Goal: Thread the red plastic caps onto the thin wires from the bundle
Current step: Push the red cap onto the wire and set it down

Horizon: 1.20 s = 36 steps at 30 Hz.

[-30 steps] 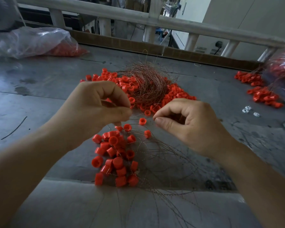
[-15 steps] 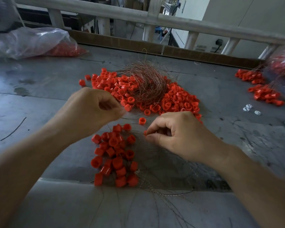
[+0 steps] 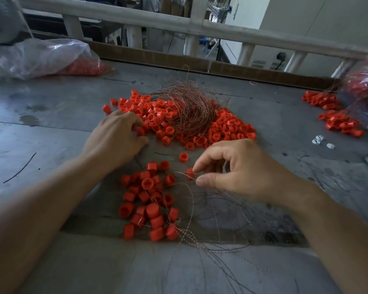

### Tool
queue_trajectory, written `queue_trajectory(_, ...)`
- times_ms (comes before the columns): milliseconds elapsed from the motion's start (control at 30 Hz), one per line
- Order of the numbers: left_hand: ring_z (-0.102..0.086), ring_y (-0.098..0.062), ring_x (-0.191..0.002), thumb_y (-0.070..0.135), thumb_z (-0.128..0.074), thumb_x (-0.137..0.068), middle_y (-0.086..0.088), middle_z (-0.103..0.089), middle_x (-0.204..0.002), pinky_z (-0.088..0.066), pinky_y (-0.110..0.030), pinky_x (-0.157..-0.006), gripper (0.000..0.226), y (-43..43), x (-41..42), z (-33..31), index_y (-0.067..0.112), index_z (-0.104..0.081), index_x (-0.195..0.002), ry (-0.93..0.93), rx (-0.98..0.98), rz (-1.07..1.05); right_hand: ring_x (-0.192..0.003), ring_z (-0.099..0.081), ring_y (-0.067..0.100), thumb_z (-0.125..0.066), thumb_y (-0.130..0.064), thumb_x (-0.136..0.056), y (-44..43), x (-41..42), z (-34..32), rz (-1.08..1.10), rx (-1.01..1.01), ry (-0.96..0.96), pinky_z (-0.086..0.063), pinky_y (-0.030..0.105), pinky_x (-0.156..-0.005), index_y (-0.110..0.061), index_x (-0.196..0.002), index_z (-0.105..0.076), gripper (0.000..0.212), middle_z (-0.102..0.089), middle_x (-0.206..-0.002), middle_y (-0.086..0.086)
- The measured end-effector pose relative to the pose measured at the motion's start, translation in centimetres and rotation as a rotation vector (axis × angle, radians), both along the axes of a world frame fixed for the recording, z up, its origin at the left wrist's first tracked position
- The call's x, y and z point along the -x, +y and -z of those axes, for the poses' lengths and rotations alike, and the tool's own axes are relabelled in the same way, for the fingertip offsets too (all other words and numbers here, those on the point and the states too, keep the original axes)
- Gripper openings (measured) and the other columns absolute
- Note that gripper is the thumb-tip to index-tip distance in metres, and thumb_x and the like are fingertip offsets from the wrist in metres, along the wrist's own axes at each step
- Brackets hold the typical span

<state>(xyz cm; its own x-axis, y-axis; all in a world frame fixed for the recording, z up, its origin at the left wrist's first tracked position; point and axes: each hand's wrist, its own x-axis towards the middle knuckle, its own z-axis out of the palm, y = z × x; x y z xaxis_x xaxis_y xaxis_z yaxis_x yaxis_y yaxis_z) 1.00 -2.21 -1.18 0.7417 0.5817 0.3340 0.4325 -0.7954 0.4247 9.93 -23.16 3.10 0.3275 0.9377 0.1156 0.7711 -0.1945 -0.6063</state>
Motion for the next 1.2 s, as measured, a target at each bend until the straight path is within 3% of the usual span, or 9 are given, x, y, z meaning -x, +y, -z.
queue_trajectory(100,-0.052,-0.021,-0.084,0.019,-0.069,-0.079,-0.004,-0.059,-0.092,-0.038,-0.030,-0.070,0.013,0.0,0.1,0.1,0.014,-0.065,-0.090,-0.004,-0.020,0.035,-0.063,-0.056,-0.010,-0.072,-0.022,-0.074,-0.3,-0.2,-0.3,-0.013,-0.030,0.054,-0.040,0.003,-0.056,-0.025,-0.076,-0.067,0.006,-0.064,-0.070,-0.012)
queue_trajectory(267,-0.046,-0.015,-0.080,0.016,-0.068,-0.079,0.002,-0.052,-0.085,-0.032,-0.028,-0.068,0.007,0.0,0.2,0.1,0.014,-0.065,-0.085,-0.056,-0.038,0.025,-0.066,-0.058,-0.006,-0.067,-0.029,-0.075,-0.1,-0.5,-0.3,0.012,-0.067,0.060,-0.043,0.006,-0.060,-0.032,-0.072,-0.064,0.005,-0.065,-0.070,-0.012)
queue_trajectory(367,-0.052,-0.017,-0.079,0.011,-0.065,-0.081,-0.002,-0.059,-0.086,-0.041,-0.031,-0.067,0.003,0.0,0.1,0.1,0.011,-0.064,-0.083,-0.058,-0.035,0.056,-0.066,-0.059,-0.005,-0.061,-0.040,-0.071,0.1,-0.6,-0.2,0.054,-0.096,0.058,-0.044,0.006,-0.060,-0.031,-0.071,-0.065,0.009,-0.065,-0.068,-0.013)
queue_trajectory(467,-0.056,-0.023,-0.087,0.008,-0.060,-0.084,-0.006,-0.061,-0.095,-0.048,-0.037,-0.078,0.017,0.1,0.0,0.1,0.011,-0.061,-0.100,-0.057,-0.003,0.060,-0.069,-0.059,-0.004,-0.066,-0.032,-0.076,0.3,-0.8,0.1,0.101,-0.121,0.000,-0.042,0.005,-0.061,-0.027,-0.073,-0.068,0.006,-0.063,-0.068,-0.016)
queue_trajectory(533,-0.052,-0.019,-0.090,0.008,-0.056,-0.086,-0.003,-0.056,-0.098,-0.041,-0.028,-0.079,0.026,0.1,0.0,-0.2,0.012,-0.061,-0.111,-0.115,0.019,0.055,-0.074,-0.057,-0.006,-0.066,-0.022,-0.080,0.5,-1.1,0.5,0.137,-0.135,-0.064,-0.040,0.004,-0.064,-0.019,-0.080,-0.071,0.005,-0.061,-0.072,-0.018)
queue_trajectory(700,-0.053,0.014,-0.064,0.019,-0.064,-0.083,0.022,-0.055,-0.070,-0.038,0.000,-0.056,0.007,-1.7,0.7,-1.4,0.022,-0.067,-0.078,-0.284,0.229,0.154,-0.083,-0.051,-0.008,-0.059,-0.015,-0.087,1.7,-1.6,1.6,0.109,-0.084,-0.175,-0.034,-0.001,-0.075,-0.013,-0.098,-0.070,0.015,-0.057,-0.096,-0.016)
queue_trajectory(833,-0.056,0.009,-0.058,0.022,-0.067,-0.078,0.015,-0.061,-0.063,-0.042,-0.003,-0.052,0.018,-3.2,1.2,-1.9,0.035,-0.060,-0.067,-0.351,0.380,0.201,-0.104,-0.043,-0.004,-0.056,-0.013,-0.090,2.3,-2.1,2.4,0.084,-0.050,-0.203,-0.025,-0.005,-0.085,-0.012,-0.105,-0.067,0.020,-0.057,-0.121,-0.005)
queue_trajectory(1100,-0.065,-0.005,-0.060,0.015,-0.070,-0.068,0.001,-0.070,-0.069,-0.049,-0.013,-0.051,0.012,-3.8,1.9,-2.8,0.022,-0.065,-0.077,-0.415,0.732,0.309,-0.076,-0.053,0.005,-0.069,0.001,-0.075,2.5,-2.1,2.2,0.126,-0.237,-0.260,-0.040,0.006,-0.074,-0.005,-0.086,-0.071,0.013,-0.065,-0.085,0.003)
queue_trajectory(1200,-0.068,-0.010,-0.066,0.018,-0.066,-0.058,0.000,-0.071,-0.070,-0.052,-0.016,-0.055,0.024,-4.1,2.2,-3.1,0.016,-0.065,-0.082,-0.447,0.851,0.363,-0.067,-0.054,0.002,-0.071,0.000,-0.073,1.9,-2.0,1.5,0.160,-0.375,-0.264,-0.042,0.008,-0.068,-0.005,-0.080,-0.071,0.008,-0.064,-0.076,0.001)
